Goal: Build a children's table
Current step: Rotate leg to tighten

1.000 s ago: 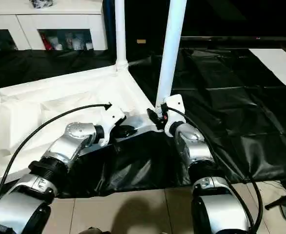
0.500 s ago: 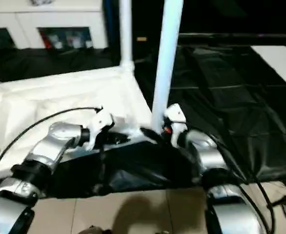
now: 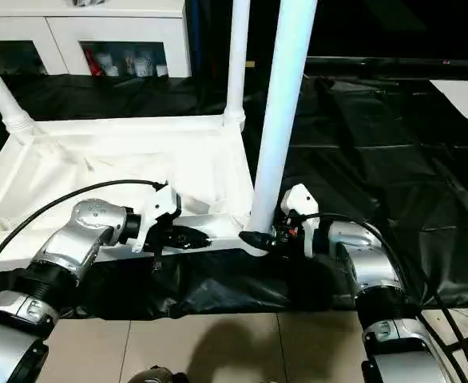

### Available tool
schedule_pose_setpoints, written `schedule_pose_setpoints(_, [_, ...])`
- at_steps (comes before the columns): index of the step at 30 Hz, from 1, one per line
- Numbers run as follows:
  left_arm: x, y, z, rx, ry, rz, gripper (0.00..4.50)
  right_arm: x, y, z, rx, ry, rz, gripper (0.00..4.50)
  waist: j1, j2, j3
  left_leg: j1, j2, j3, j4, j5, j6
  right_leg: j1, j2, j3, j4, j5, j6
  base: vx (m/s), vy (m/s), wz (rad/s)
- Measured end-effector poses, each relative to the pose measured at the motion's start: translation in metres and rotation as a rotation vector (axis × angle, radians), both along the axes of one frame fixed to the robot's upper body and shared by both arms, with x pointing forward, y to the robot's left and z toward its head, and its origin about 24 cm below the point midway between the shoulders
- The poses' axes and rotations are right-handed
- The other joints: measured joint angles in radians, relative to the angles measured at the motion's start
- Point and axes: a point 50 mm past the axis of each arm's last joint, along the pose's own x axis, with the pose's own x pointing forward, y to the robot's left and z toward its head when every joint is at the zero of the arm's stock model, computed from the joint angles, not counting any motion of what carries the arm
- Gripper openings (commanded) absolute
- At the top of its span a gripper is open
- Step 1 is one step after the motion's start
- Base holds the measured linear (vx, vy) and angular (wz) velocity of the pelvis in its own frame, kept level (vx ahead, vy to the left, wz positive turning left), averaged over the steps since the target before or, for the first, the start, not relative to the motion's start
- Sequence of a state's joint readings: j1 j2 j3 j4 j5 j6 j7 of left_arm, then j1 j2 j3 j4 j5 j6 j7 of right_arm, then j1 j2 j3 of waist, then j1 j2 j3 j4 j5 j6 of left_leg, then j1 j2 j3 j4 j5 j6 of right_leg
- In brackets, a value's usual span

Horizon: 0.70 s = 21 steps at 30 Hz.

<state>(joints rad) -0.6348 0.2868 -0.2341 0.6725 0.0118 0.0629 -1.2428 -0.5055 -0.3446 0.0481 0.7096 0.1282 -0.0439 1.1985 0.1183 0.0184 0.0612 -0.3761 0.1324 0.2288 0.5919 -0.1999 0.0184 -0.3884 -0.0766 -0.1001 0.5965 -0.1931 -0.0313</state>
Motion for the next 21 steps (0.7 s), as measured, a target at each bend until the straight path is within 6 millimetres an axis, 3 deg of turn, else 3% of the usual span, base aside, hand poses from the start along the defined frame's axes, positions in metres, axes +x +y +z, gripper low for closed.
schedule_pose_setpoints(11, [0.0, 0.0, -0.002, 0.0, -0.006, 0.016, 0.0, 0.0, 0.004, -0.003, -0.007, -0.006, -0.027, 2.56, -0.002, 0.0, 0.0, 0.0, 0.0, 0.0, 0.001, 0.0, 0.0, 0.0, 0.0, 0.0, 0.002, 0.0, 0.0, 0.0, 0.0, 0.0])
schedule_pose_setpoints(16, [0.008, -0.006, -0.006, 0.001, -0.047, 0.157, 0.0, 0.017, 0.019, -0.008, -0.008, -0.029, -0.265, 2.54, -0.019, 0.0, 0.0, 0.008, 0.0, -0.001, 0.004, 0.001, -0.001, 0.005, 0.0, 0.001, 0.005, 0.0, 0.0, 0.0, 0.0, 0.0])
schedule_pose_setpoints(21, [0.017, -0.027, -0.006, -0.002, -0.064, 0.294, 0.0, 0.036, 0.03, -0.01, 0.015, -0.014, -0.578, 2.54, -0.036, 0.0, 0.0, 0.008, 0.0, -0.001, 0.006, 0.001, -0.001, 0.007, 0.0, 0.002, 0.003, 0.0, 0.0, 0.0, 0.0, 0.0])
